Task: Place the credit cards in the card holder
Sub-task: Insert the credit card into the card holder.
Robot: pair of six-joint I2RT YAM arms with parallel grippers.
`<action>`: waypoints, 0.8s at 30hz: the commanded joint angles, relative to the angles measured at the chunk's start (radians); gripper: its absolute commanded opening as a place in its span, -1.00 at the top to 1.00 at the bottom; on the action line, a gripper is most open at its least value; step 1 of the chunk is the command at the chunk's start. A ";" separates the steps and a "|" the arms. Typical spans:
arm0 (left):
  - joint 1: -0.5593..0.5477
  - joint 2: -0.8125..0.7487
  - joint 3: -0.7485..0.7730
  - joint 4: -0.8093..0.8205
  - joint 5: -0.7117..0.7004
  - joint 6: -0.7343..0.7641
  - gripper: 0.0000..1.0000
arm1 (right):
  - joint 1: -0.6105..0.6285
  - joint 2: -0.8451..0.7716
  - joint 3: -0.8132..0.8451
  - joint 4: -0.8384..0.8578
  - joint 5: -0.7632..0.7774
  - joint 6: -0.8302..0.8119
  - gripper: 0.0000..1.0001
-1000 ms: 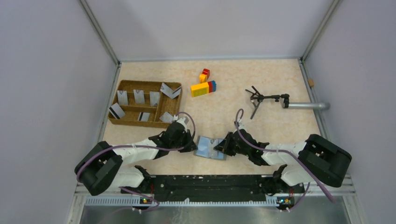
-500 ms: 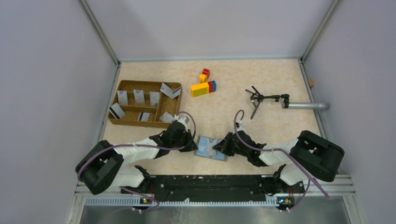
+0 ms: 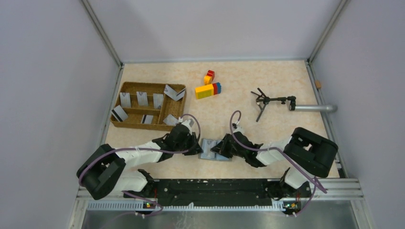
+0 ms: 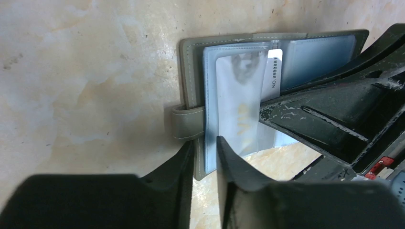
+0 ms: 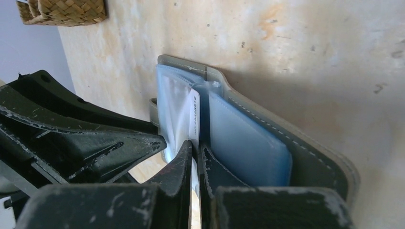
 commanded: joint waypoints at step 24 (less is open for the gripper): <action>0.023 -0.102 0.072 -0.093 0.005 0.004 -0.06 | 0.031 -0.175 0.173 -0.543 0.104 -0.242 0.10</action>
